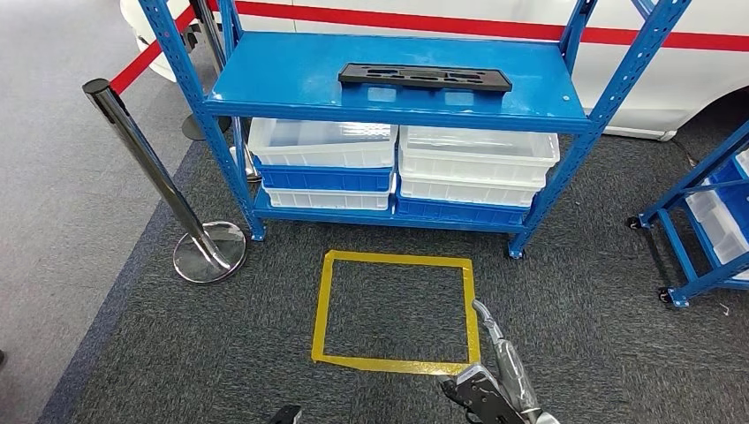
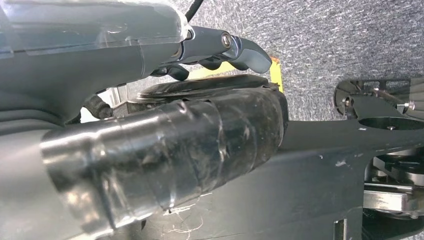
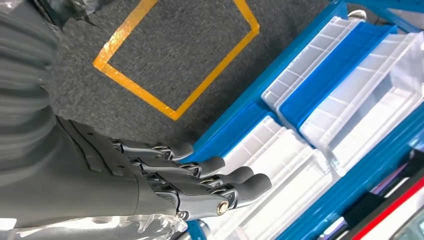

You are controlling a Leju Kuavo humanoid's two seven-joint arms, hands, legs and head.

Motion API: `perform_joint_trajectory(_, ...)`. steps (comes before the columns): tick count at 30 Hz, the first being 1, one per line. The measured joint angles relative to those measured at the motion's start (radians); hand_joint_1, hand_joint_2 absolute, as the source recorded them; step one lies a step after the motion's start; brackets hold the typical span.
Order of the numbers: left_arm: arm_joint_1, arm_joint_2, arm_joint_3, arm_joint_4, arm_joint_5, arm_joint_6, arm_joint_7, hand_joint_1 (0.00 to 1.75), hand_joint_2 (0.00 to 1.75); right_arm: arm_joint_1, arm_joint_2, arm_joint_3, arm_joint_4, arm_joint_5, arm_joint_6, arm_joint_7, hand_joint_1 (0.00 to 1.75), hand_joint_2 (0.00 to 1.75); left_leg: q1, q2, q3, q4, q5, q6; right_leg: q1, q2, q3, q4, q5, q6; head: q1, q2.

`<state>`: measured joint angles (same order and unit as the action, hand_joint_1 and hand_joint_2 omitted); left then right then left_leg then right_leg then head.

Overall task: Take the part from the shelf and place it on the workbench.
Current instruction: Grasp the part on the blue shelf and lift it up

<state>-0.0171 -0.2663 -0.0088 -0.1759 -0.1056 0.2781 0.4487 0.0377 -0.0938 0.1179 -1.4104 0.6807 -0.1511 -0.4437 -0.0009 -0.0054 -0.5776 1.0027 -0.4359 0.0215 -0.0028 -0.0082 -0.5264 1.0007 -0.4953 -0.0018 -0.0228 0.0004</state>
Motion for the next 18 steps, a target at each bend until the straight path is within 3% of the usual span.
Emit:
perform_joint_trajectory(6, 0.0, 0.0, 0.0, 0.0, -0.008, -0.004, 0.002, 0.0, 0.0, 0.023, -0.015, -0.001, -0.005, 0.009, -0.048, 0.001, 0.0, 1.75, 0.0, 0.0, 0.0, 0.0, 0.0, 0.0, 0.0, 0.0, 0.0, 0.0, 0.0, 0.0, 0.0, 0.0)
perform_joint_trajectory(13, 0.0, 0.0, 0.0, 0.0, -0.028, -0.009, 0.004, 0.0, 0.0, 0.01, -0.022, -0.018, 0.006, 0.126, -0.193, 0.008, 0.0, 1.75, -0.002, 0.0, -0.003, 0.003, -0.003, 0.016, -0.004, 0.0, 0.001, -0.002, 0.001, 0.012, -0.001, 0.0)
perform_joint_trajectory(15, -0.001, -0.001, 0.0, 0.0, -0.029, -0.01, 0.004, 0.0, 0.0, 0.003, -0.023, -0.019, 0.0, 0.141, -0.203, 0.004, 0.0, 0.87, 0.004, 0.003, 0.006, -0.015, 0.004, 0.026, -0.005, 0.002, -0.008, 0.023, -0.018, 0.018, 0.0, 0.0)
perform_joint_trajectory(17, -0.002, -0.002, 0.0, 0.0, -0.031, -0.012, 0.004, 0.0, 0.0, -0.002, -0.023, -0.016, -0.005, 0.151, -0.203, 0.004, 0.0, 0.0, 0.007, 0.005, 0.012, -0.026, 0.008, 0.032, -0.008, 0.005, -0.056, 0.122, -0.074, 0.025, 0.002, 0.0)
perform_joint_trajectory(18, -0.003, -0.002, 0.0, 0.0, -0.031, -0.013, 0.004, 0.0, 0.0, -0.004, -0.023, -0.014, -0.006, 0.154, -0.201, 0.005, 0.0, 0.0, 0.007, 0.005, 0.012, -0.026, 0.008, 0.034, -0.011, 0.006, -0.092, 0.189, -0.103, 0.029, 0.003, 0.0)
